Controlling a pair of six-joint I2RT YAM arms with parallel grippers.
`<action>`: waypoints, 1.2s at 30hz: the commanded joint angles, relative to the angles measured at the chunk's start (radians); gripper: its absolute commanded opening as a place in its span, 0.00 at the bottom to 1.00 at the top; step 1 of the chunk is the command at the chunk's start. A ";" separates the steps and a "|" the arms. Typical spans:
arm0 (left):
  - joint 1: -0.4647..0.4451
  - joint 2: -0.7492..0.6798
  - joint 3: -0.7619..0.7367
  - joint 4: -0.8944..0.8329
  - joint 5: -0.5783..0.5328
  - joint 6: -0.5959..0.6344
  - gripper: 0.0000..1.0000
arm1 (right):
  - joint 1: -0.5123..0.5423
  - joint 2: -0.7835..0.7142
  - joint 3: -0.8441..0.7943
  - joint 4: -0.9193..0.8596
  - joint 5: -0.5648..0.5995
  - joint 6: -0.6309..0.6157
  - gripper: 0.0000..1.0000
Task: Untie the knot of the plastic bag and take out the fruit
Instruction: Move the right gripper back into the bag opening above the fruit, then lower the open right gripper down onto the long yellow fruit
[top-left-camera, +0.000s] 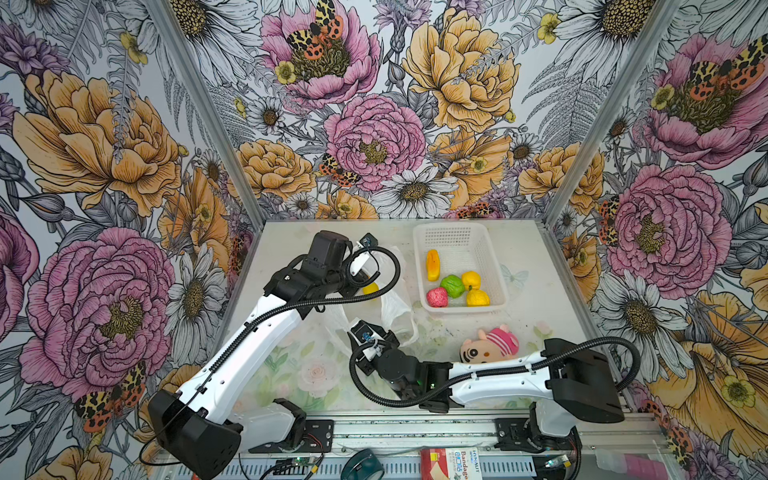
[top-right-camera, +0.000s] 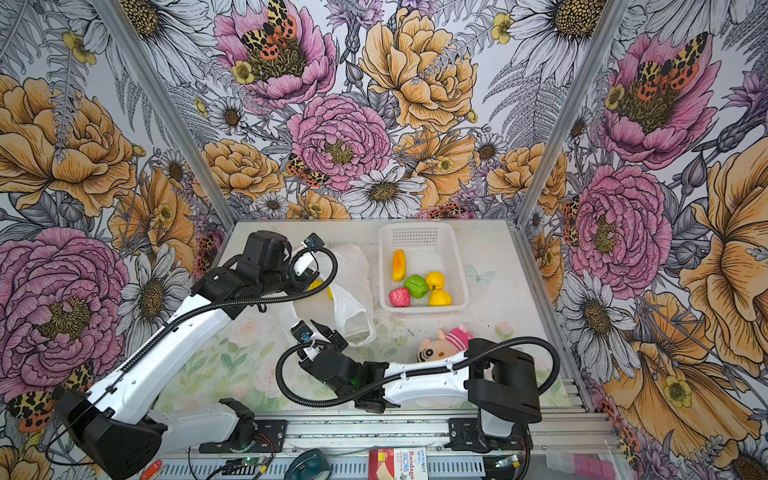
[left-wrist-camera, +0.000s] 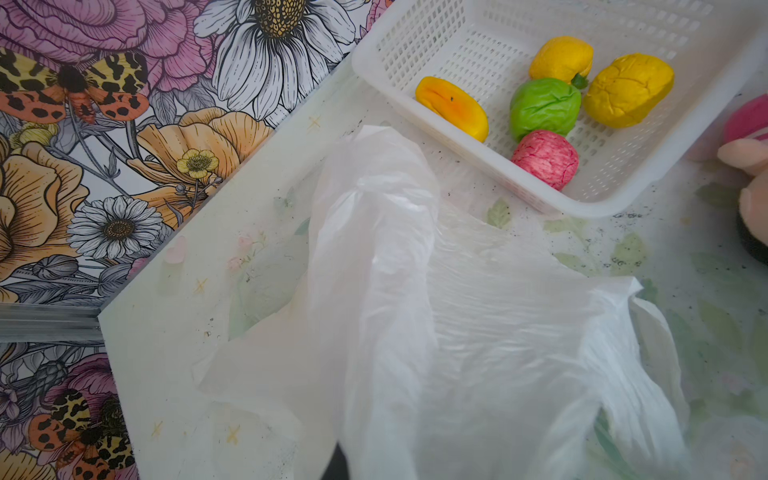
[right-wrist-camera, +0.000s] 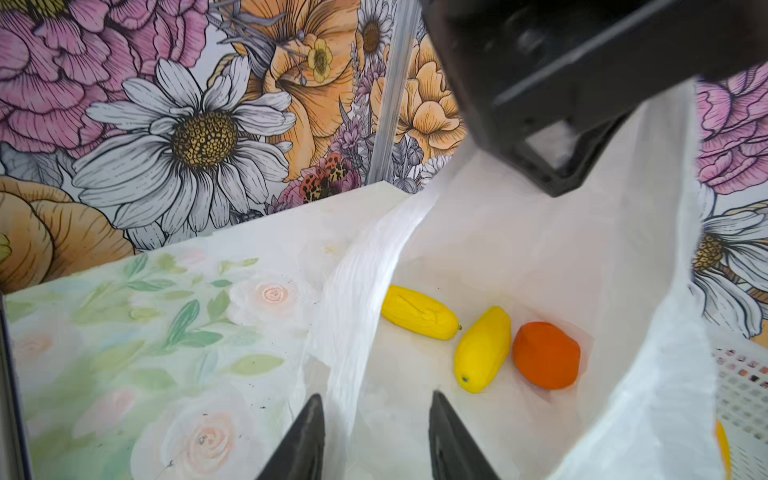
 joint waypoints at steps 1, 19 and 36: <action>0.009 0.002 -0.009 0.022 -0.010 -0.011 0.00 | -0.023 0.035 0.046 -0.008 0.014 0.030 0.42; 0.009 0.000 -0.011 0.021 -0.007 -0.011 0.00 | -0.115 -0.077 -0.101 0.092 -0.268 0.108 0.73; 0.012 -0.004 -0.009 0.022 -0.004 -0.011 0.00 | -0.160 -0.112 -0.042 -0.008 -0.301 0.191 0.25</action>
